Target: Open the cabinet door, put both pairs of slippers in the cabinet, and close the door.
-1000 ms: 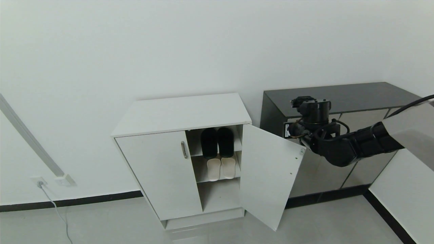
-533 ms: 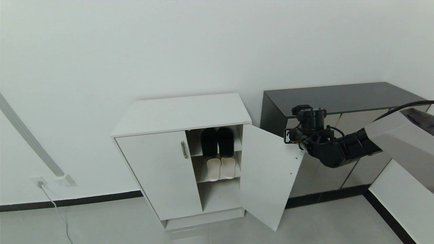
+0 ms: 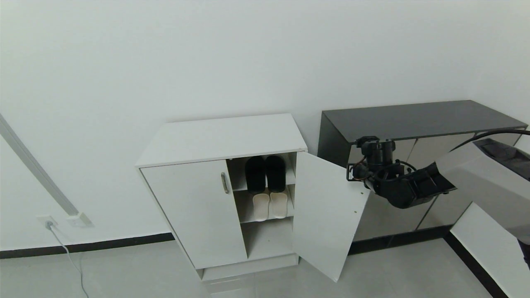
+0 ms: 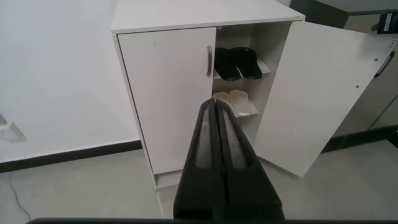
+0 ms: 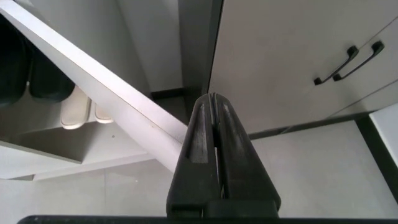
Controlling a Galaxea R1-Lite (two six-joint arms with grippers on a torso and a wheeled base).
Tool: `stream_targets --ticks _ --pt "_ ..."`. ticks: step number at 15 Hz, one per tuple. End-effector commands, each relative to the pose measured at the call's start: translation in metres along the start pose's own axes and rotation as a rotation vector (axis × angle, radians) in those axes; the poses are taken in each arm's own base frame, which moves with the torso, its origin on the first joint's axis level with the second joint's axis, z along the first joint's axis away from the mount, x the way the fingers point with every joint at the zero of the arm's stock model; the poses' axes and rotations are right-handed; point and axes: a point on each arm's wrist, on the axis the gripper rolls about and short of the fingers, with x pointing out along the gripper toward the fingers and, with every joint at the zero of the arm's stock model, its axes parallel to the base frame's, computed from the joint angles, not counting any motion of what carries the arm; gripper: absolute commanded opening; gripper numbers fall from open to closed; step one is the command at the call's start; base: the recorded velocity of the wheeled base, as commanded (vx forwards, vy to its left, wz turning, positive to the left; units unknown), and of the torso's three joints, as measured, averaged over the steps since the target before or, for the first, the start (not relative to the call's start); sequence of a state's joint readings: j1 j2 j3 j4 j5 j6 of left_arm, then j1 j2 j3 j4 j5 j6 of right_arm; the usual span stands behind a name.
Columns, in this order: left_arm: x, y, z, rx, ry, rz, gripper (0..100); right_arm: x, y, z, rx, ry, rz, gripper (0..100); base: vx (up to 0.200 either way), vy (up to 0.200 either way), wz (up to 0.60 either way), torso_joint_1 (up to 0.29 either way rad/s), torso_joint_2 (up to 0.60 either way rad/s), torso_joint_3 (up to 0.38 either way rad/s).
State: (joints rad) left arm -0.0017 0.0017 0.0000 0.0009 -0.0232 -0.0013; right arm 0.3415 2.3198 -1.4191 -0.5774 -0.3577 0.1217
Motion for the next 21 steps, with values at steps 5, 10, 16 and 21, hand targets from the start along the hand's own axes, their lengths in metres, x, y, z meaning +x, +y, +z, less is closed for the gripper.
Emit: stream_targets --ticks 5,10,16,21 --pt "0.0 0.0 0.0 0.0 0.001 0.0 0 -0.007 0.003 -0.005 -0.011 0.022 0.008 0 0.0 0.0 0.0 0.0 0.0 0.0" --pt "0.0 0.0 0.0 0.001 0.001 -0.001 0 -0.038 0.016 -0.003 -0.039 0.04 0.056 0 0.0 0.0 0.0 0.0 0.0 0.0" --pt "0.0 0.0 0.0 0.001 0.001 -0.001 0 -0.103 0.042 -0.012 -0.094 0.083 0.178 0 0.0 0.0 0.0 0.0 0.0 0.0" --pt "0.0 0.0 0.0 0.001 0.001 -0.001 0 -0.122 0.046 -0.009 -0.088 0.079 0.234 0 0.0 0.0 0.0 0.0 0.0 0.0"
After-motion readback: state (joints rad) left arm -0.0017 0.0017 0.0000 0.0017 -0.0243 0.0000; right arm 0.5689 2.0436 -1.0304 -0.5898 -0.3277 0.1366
